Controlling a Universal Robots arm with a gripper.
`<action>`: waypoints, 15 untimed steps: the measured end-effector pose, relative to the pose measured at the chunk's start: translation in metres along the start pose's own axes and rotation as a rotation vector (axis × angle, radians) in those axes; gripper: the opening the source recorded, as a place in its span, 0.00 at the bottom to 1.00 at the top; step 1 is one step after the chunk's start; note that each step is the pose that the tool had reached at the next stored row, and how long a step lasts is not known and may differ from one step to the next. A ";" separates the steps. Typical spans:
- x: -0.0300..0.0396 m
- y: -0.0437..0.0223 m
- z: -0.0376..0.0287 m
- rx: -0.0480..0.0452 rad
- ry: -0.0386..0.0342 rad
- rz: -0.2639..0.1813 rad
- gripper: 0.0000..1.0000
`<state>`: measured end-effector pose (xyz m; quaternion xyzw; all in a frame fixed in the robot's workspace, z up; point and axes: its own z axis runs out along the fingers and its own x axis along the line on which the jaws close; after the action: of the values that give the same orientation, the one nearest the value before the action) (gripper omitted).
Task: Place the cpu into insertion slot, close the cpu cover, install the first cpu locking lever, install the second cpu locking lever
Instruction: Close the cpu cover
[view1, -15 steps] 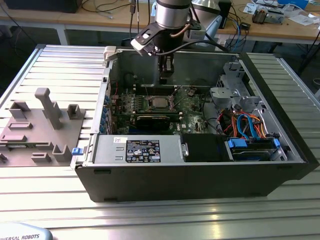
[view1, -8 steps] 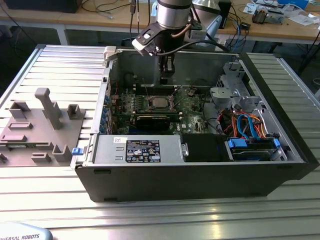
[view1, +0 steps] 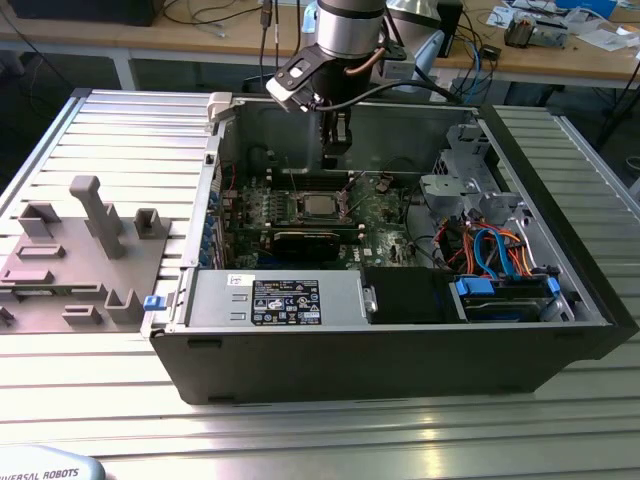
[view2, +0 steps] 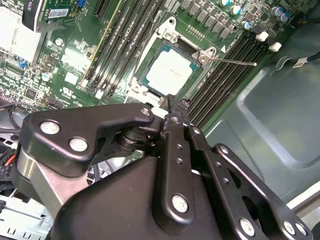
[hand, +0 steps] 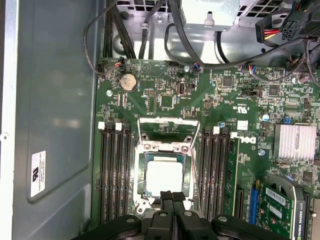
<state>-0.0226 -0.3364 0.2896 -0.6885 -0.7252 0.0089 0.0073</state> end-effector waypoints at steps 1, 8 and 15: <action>0.0000 0.0002 0.0000 0.0000 0.0000 0.000 0.11; -0.0001 0.0021 0.0000 0.0000 0.0000 0.000 0.11; -0.0002 0.0042 -0.0001 0.0001 -0.0008 0.000 0.11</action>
<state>-0.0183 -0.3364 0.2896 -0.6883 -0.7253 0.0092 0.0070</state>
